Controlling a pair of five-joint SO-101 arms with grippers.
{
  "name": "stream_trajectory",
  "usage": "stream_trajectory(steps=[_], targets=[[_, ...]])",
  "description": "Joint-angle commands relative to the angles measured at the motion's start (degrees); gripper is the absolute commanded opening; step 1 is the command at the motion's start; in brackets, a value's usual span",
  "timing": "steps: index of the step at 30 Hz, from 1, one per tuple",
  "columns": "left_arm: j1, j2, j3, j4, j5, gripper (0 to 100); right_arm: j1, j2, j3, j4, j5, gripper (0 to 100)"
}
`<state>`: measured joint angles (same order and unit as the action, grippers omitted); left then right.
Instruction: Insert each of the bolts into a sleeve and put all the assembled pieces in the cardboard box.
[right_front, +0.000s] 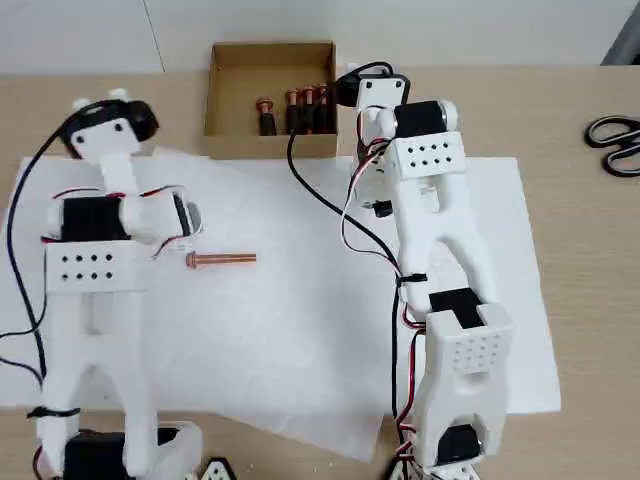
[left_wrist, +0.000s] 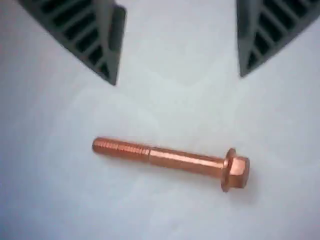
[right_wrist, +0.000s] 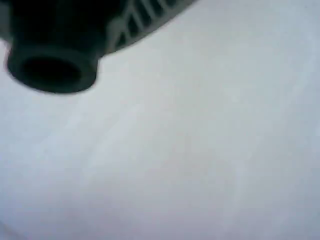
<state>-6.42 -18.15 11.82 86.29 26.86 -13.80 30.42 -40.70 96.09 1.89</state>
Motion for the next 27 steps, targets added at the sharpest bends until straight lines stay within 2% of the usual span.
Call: stream_trajectory(steps=[1,5,9,14,20,27], targets=[[0.26,3.34,0.31,-4.48,12.84,15,0.22,-4.00,-0.18,0.13,0.26,0.3],[0.88,9.67,0.22,-8.53,23.03,15,0.22,-4.00,-0.18,0.13,0.26,0.3],[2.73,14.24,0.22,-9.23,34.90,15,0.48,-4.00,-0.18,0.13,0.26,0.3],[4.31,20.04,0.22,-10.64,37.36,15,0.40,-4.00,-0.18,0.13,0.26,0.3],[4.04,27.43,0.04,-10.73,47.30,15,0.40,-4.00,-0.18,0.13,0.26,0.3],[3.96,31.21,-0.04,-11.96,47.82,15,0.48,-3.91,-0.18,0.04,0.26,0.3]])
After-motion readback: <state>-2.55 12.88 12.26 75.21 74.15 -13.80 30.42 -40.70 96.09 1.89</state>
